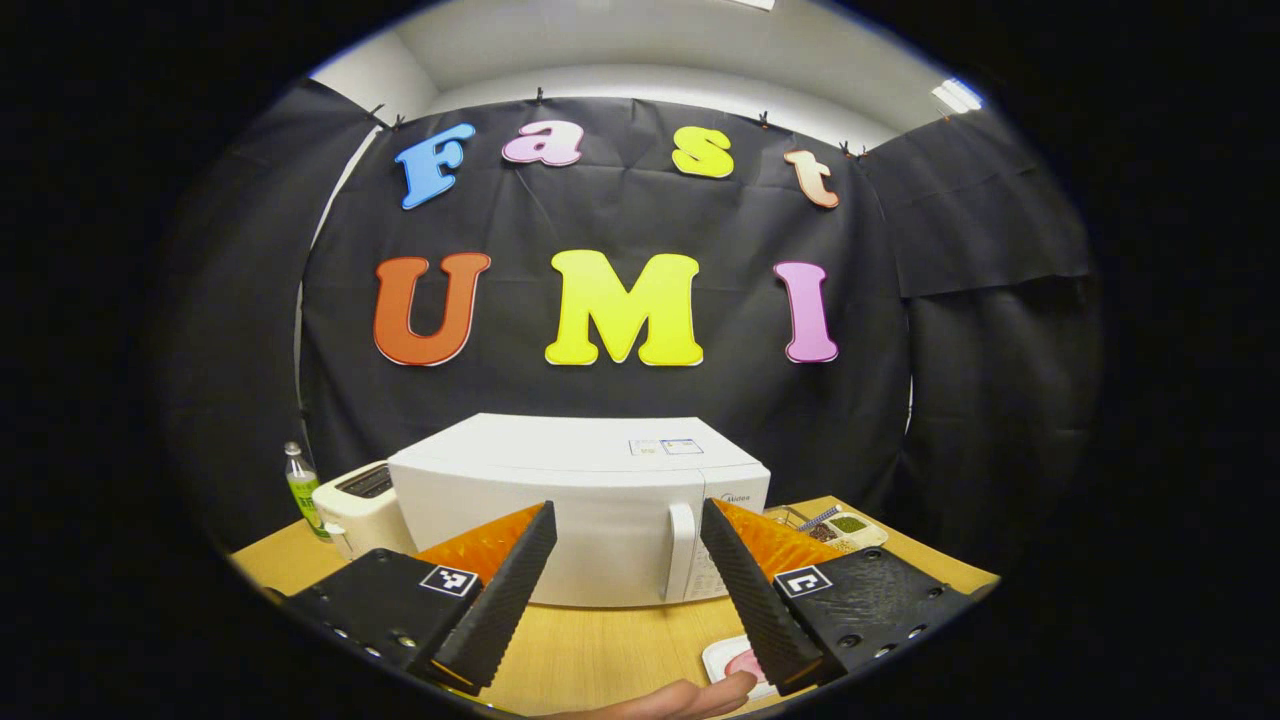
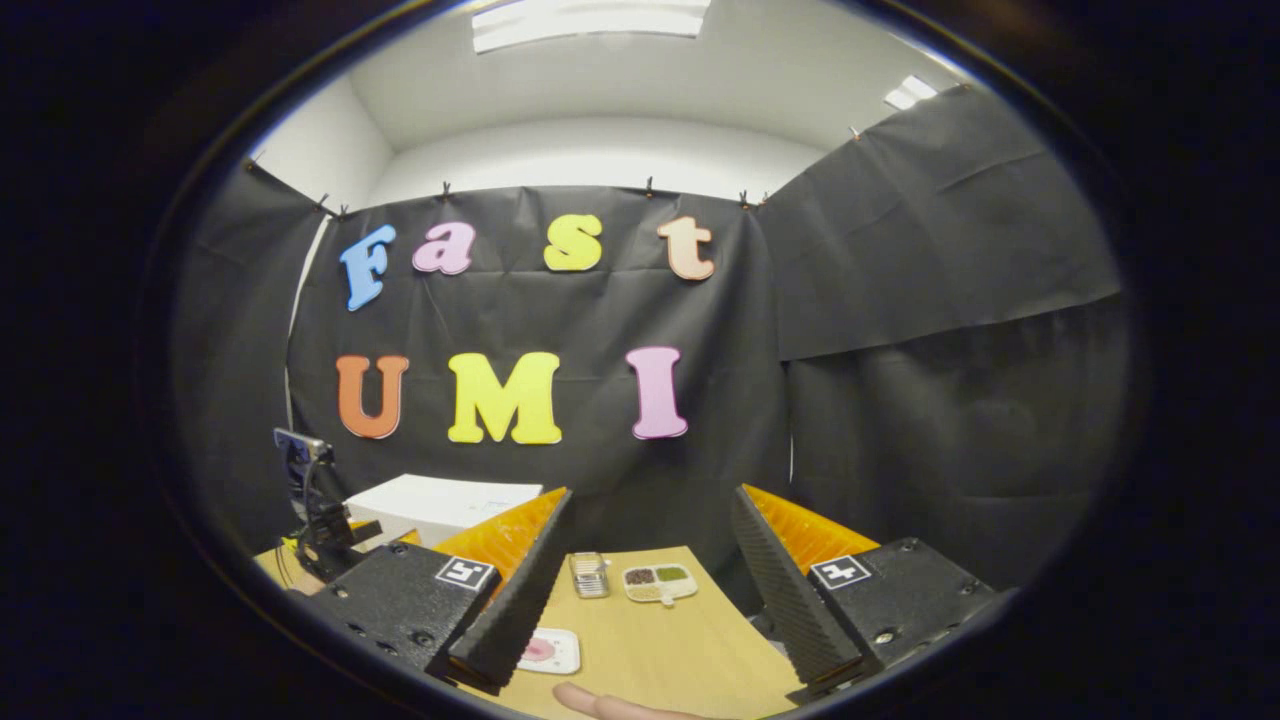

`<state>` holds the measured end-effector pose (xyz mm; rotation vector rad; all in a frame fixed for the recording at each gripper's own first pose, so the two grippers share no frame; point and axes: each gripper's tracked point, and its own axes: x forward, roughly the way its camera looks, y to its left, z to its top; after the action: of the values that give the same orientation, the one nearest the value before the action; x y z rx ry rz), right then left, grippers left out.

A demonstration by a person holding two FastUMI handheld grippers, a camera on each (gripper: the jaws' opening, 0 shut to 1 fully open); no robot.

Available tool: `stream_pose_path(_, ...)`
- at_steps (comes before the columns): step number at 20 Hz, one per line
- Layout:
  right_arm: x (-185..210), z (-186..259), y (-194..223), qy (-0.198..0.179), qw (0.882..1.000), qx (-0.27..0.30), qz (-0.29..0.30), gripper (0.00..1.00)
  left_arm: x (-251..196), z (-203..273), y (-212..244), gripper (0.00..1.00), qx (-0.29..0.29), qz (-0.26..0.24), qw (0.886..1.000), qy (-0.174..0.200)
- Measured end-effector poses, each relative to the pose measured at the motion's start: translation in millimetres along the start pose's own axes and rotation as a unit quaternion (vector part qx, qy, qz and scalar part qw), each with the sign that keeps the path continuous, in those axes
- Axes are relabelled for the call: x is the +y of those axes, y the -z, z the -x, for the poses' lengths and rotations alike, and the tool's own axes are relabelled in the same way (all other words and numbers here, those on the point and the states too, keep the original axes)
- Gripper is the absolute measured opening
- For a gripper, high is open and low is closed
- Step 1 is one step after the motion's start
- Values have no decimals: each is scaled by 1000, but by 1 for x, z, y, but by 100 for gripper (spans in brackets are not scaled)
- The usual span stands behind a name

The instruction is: Open the microwave oven with the left hand, put the food in, and close the microwave oven.

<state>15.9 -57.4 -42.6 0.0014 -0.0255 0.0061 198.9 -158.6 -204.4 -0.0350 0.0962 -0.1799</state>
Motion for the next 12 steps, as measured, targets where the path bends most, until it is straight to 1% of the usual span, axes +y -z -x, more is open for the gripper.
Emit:
stream_pose_path(3, -11, -3, 7, 3, 1000, 0, 8, 100, -19, -32, 35, 92, 16, 20, 1000, 12)
stream_pose_path(6, -19, -4, 12, 1, 1000, -2, 12, 100, -27, -60, 68, 92, 35, 28, 999, 2)
stream_pose_path(8, -23, -10, 13, -3, 1000, -8, 5, 99, -30, -77, 94, 92, 60, 28, 998, -6)
stream_pose_path(10, -31, -22, 29, 1, 1000, 4, 2, 100, -35, -88, 107, 92, 69, 20, 997, -7)
stream_pose_path(12, -35, -30, 41, 2, 1000, 21, -10, 100, -36, -98, 108, 92, 61, 13, 998, -13)
